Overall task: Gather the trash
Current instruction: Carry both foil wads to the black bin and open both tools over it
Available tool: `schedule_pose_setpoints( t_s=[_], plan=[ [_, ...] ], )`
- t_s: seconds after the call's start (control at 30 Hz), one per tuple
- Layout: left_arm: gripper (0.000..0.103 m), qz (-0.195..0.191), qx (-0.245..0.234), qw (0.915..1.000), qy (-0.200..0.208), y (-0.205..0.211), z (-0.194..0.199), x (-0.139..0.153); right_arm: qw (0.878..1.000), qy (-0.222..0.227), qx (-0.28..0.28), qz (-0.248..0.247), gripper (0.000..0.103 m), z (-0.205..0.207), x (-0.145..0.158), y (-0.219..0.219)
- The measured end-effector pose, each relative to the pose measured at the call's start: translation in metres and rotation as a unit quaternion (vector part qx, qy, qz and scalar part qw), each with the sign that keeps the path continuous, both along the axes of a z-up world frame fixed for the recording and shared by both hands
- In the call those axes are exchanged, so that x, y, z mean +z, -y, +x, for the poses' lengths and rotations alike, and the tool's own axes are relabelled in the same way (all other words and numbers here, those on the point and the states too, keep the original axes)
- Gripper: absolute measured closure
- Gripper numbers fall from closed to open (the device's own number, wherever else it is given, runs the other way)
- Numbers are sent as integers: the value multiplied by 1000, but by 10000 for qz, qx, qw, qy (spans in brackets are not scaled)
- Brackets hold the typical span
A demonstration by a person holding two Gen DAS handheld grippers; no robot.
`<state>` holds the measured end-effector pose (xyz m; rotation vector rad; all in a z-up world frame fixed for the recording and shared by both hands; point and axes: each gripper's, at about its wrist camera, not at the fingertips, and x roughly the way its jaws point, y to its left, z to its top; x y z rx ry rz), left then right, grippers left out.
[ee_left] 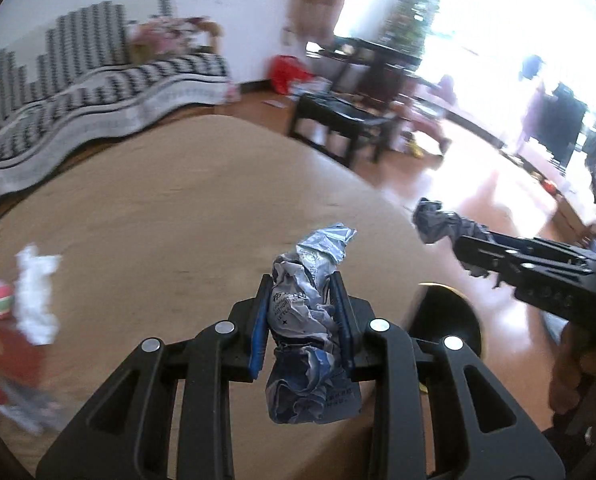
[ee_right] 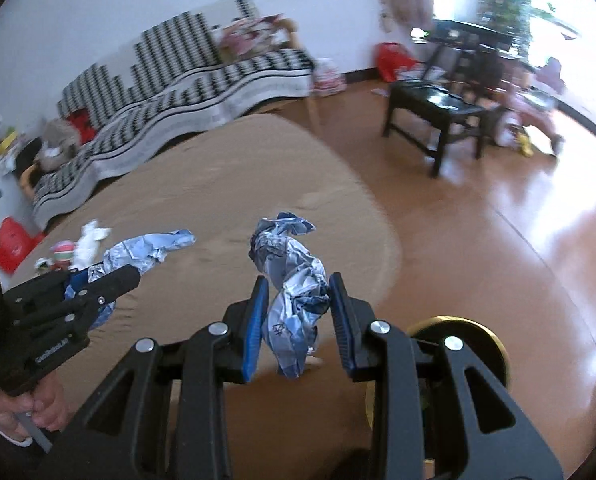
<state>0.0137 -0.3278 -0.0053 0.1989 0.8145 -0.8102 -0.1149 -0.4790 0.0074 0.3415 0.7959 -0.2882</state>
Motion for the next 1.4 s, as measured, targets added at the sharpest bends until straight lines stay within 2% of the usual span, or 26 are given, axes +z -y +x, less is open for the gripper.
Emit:
schedule_pose_setpoints(
  t_s=[0.23,0.47,0.57,0.73,1.17,1.2,1.23,1.27,1.3,1.4],
  plan=[
    [75,124,-956,9953,-112,92,-63,-28,9962,-157,-829,191,71,-80,-29,77],
    [75,421,-1442,9877,-436,150,-95,-71,9870,-448,-1380,693,71,-134,-67,127],
    [75,561,-1550,9844,-617,168,-101,-89,9826,-586,-1498,931,71,-143,-80,139],
    [75,705,-1603,9812,-815,182,-97,-108,9807,-632,-1518,1054,71,-143,-85,143],
    [75,703,-1663,9785,-994,193,-92,-115,9802,-636,-1548,1063,70,-146,-85,147],
    [70,701,-1674,9782,-1006,194,-92,-116,9799,-617,-1569,1069,68,-147,-85,148],
    [66,711,-1687,9777,-1028,194,-93,-116,9794,-613,-1595,1075,59,-148,-85,149],
    [51,710,-1703,9772,-1047,195,-93,-116,9791,-600,-1614,1082,43,-148,-85,149],
    [40,696,-1700,9774,-1049,195,-93,-115,9790,-526,-1655,1069,37,-150,-83,150],
    [36,662,-1739,9771,-1034,197,-96,-113,9798,-460,-1655,1026,35,-152,-80,151]
  ],
)
